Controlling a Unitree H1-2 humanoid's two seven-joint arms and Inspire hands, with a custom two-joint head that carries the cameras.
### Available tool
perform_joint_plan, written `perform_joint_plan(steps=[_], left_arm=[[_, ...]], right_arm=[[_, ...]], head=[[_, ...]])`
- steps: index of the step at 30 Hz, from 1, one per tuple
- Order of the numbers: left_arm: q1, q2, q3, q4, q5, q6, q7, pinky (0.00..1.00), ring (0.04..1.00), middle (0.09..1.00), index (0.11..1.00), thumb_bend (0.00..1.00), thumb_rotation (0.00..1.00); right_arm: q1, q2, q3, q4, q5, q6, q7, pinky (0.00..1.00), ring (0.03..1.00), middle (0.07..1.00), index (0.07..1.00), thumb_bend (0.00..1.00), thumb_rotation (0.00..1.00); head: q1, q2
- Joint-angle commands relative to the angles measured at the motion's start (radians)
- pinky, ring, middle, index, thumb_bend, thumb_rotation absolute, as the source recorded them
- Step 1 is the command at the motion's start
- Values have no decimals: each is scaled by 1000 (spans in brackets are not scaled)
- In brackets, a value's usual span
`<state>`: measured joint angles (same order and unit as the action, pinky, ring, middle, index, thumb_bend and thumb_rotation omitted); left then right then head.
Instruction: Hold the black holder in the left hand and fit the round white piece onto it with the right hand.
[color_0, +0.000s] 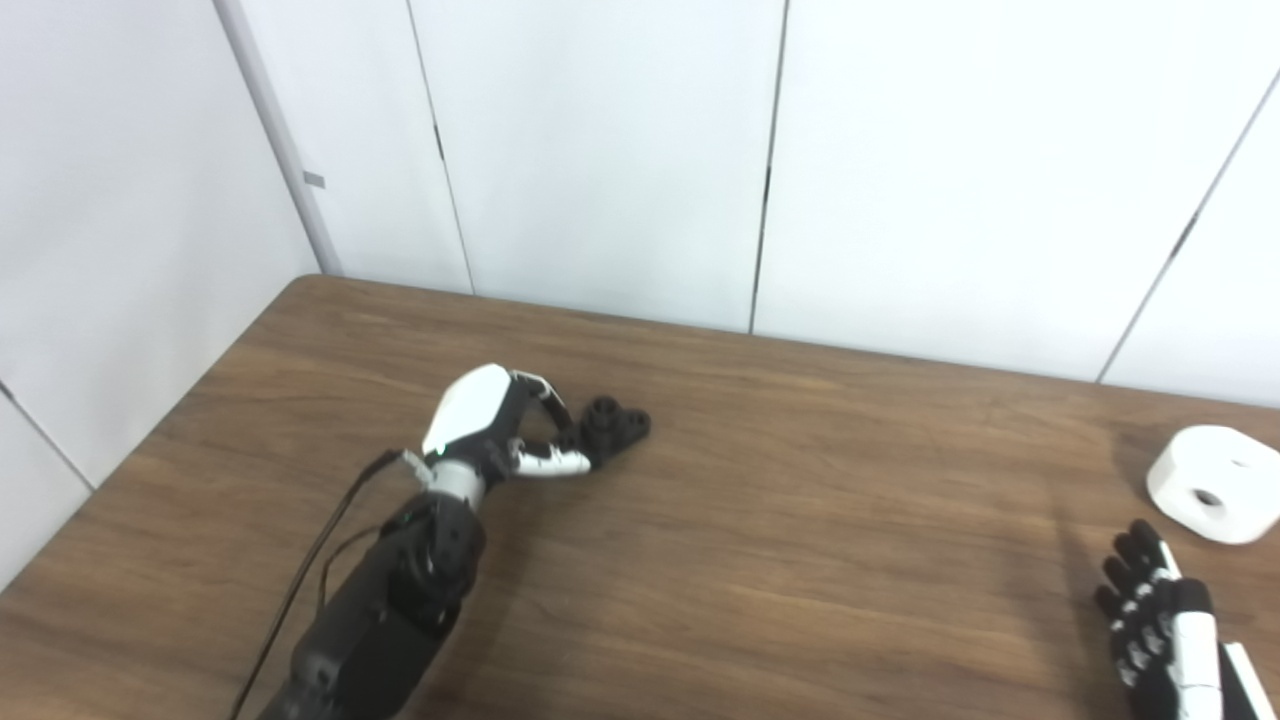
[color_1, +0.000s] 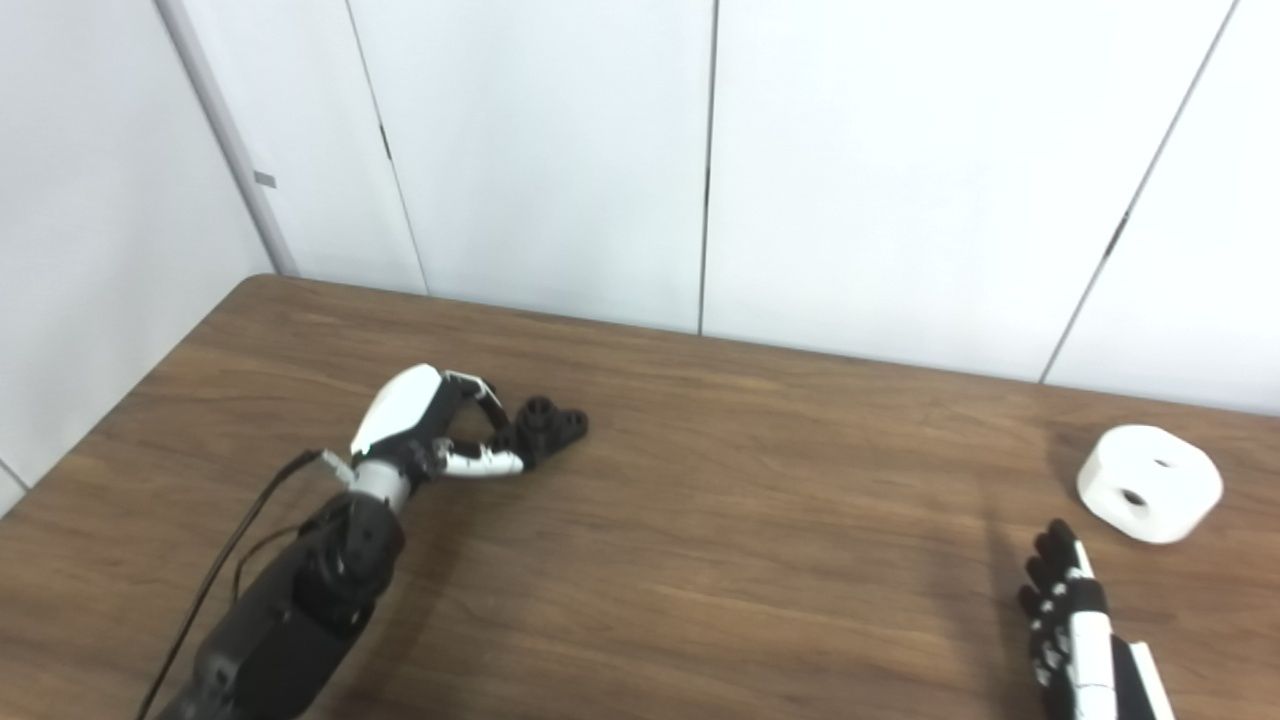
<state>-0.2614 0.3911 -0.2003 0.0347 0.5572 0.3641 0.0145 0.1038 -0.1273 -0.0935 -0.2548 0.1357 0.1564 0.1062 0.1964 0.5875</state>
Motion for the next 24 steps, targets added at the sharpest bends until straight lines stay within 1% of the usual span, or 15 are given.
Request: perform_joint_plan(steps=[1,3,4,5,6,11,14,17,24], left_arm=[[13,-4,-20,-57,14,-30,-20,912,889,787,487,517,44],[34,-6,-40,-94,32,-38,-29,947,886,782,487,517,43],[40,-6,-44,-104,37,-41,-32,969,885,783,487,517,43],[50,-7,-54,-122,47,-42,-39,976,885,783,487,517,43],[60,-9,-63,-139,55,-45,-46,987,887,782,487,518,44],[106,-23,-92,-205,77,-58,-70,1000,893,780,486,518,43],[130,-32,-108,-241,90,-61,-92,998,894,786,487,518,43],[160,-44,-129,-267,103,-80,-101,992,890,784,486,518,43],[220,-78,-165,-302,171,-112,-99,976,883,779,486,519,44]], right_arm=[[-18,1,1,-26,-3,-23,-7,1000,1000,1000,1000,489,1000],[-18,7,4,-25,-1,-25,-7,1000,1000,1000,1000,498,1000],[-18,10,5,-25,1,-24,-7,1000,1000,1000,1000,506,1000],[-18,16,7,-27,-6,-21,-13,1000,1000,1000,1000,509,1000],[-19,20,8,-28,-11,-18,-18,1000,1000,1000,1000,516,1000],[-19,32,22,-39,-34,-17,-32,1000,1000,1000,1000,522,1000],[-18,35,29,-52,-52,-3,-39,1000,994,1000,1000,545,1000],[-13,40,34,-70,-68,17,-52,1000,992,994,1000,554,1000],[1,40,28,-92,-77,35,-60,1000,978,978,1000,568,1000]], head=[[-18,7],[-51,15],[-56,16],[-79,23],[-86,26],[-140,45],[-153,51],[-163,57],[-176,74]])
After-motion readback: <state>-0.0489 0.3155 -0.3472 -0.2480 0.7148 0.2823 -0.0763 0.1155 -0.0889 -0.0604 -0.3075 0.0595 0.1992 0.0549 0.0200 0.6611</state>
